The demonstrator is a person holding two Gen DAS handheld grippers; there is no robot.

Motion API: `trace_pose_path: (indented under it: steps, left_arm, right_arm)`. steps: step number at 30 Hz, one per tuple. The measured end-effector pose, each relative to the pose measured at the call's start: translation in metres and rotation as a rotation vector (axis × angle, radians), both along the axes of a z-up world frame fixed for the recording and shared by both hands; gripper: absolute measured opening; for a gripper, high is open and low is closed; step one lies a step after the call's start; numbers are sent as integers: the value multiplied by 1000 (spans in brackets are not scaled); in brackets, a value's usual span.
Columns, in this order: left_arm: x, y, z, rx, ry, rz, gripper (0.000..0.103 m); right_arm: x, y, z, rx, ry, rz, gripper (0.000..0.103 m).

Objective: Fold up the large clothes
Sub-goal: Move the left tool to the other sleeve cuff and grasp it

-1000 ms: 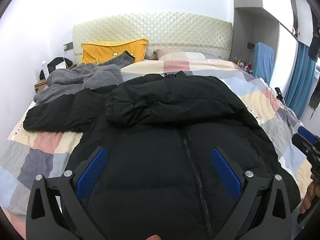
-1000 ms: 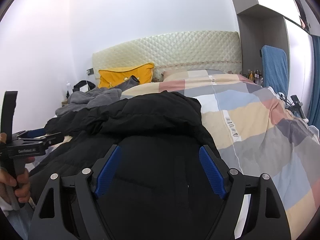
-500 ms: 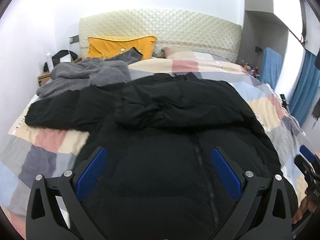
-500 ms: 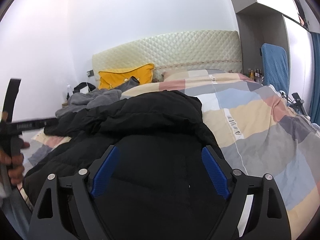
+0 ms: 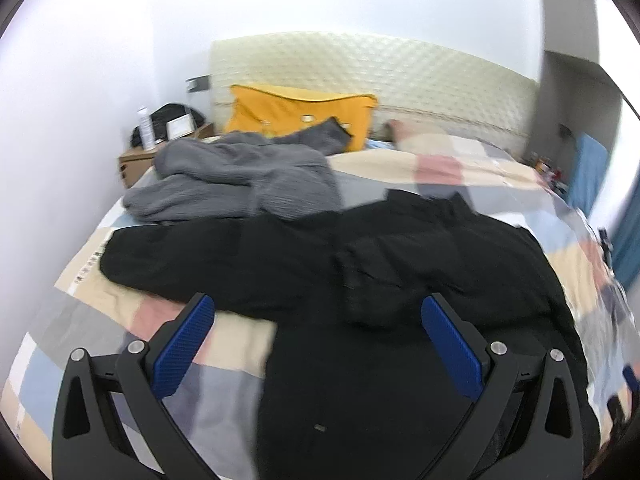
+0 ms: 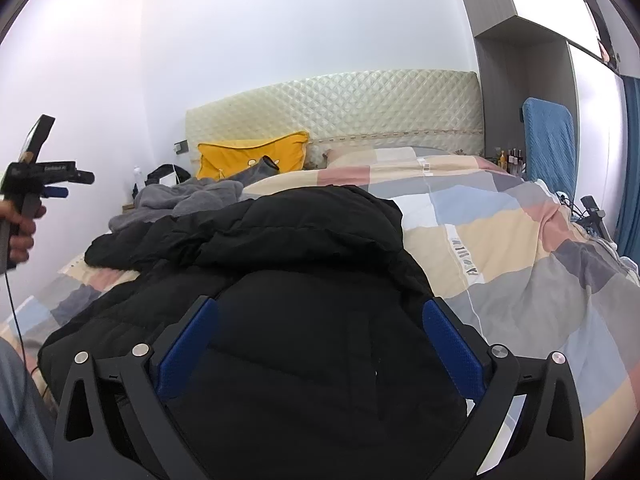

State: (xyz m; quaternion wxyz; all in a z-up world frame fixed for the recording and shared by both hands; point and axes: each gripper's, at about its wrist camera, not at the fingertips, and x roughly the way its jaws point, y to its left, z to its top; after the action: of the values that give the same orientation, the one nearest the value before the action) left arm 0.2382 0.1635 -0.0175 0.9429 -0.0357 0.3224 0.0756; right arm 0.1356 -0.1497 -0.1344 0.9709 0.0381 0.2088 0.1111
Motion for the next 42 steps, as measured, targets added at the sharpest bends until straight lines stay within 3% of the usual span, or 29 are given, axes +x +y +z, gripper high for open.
trace_pose_path:
  steps: [7,15,18,21,26,36,42]
  left_arm:
    - [17,103,7,-29,26,151,103]
    - [34,214,-22,-108,51,269,103]
    - [38,251,-47,-187,26,334,103]
    - [44,290,-82,-335,19,383,103]
    - [54,339,-136,-502,24,462,103]
    - [82,416,-201,-633,24,563,102]
    - [95,450,-231,-814,-55,628,102]
  right_arm:
    - [-3,3,1,-12,-10,-6,103]
    - [1,8,9,12,11,-27,103]
    - [4,15,7,-3,26,-34,103]
    - [11,25,3,-43,50,-41,103]
    - [22,37,-7,-73,94,-46,103]
    - [50,54,-19,-110,153,-103,103]
    - [63,66,-18,-157,159,-116,103]
